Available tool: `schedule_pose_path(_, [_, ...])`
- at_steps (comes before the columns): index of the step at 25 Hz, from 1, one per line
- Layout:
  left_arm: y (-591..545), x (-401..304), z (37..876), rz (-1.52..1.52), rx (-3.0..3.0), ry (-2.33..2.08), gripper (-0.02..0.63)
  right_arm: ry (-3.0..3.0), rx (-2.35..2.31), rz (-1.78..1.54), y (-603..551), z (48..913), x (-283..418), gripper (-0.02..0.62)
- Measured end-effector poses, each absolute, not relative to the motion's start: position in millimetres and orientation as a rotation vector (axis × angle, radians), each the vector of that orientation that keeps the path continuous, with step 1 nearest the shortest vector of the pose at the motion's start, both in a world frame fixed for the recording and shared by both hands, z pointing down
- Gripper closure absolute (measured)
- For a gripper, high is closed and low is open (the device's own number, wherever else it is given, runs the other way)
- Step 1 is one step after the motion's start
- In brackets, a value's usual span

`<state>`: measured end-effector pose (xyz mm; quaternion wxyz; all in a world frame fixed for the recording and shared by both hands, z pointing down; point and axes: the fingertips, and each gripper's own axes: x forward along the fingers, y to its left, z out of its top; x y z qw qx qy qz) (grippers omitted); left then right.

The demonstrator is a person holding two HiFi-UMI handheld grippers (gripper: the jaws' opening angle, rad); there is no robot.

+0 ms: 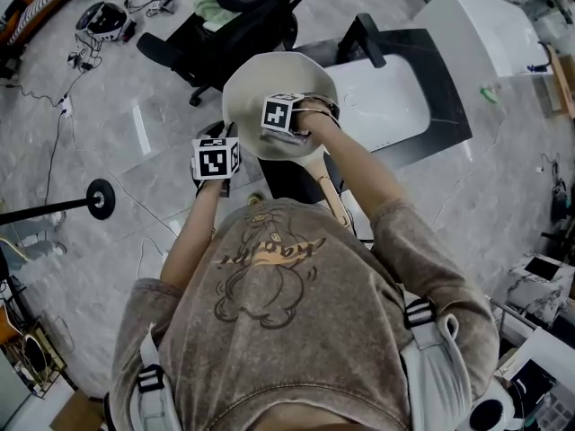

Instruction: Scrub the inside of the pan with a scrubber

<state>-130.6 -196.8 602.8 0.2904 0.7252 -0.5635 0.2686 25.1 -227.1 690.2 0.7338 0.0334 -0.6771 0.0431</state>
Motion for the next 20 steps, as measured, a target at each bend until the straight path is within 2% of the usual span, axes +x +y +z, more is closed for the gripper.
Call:
schedule_pose_path(6, [-198,-130,604,0.717,1.933,-1.508,0.495,-1.984,0.299,0.418,-230,680,-47,0.520])
schedule_pose_path(13, [-199,-128,604,0.715,1.937,-1.500,0.495,-1.969,0.603,0.009,-280,675,-51,0.520])
schedule_pose_path(20, [-197,-130,603,0.684,1.944,-1.484,0.495,-2.024,0.621,0.151,-283,672,-48,0.520])
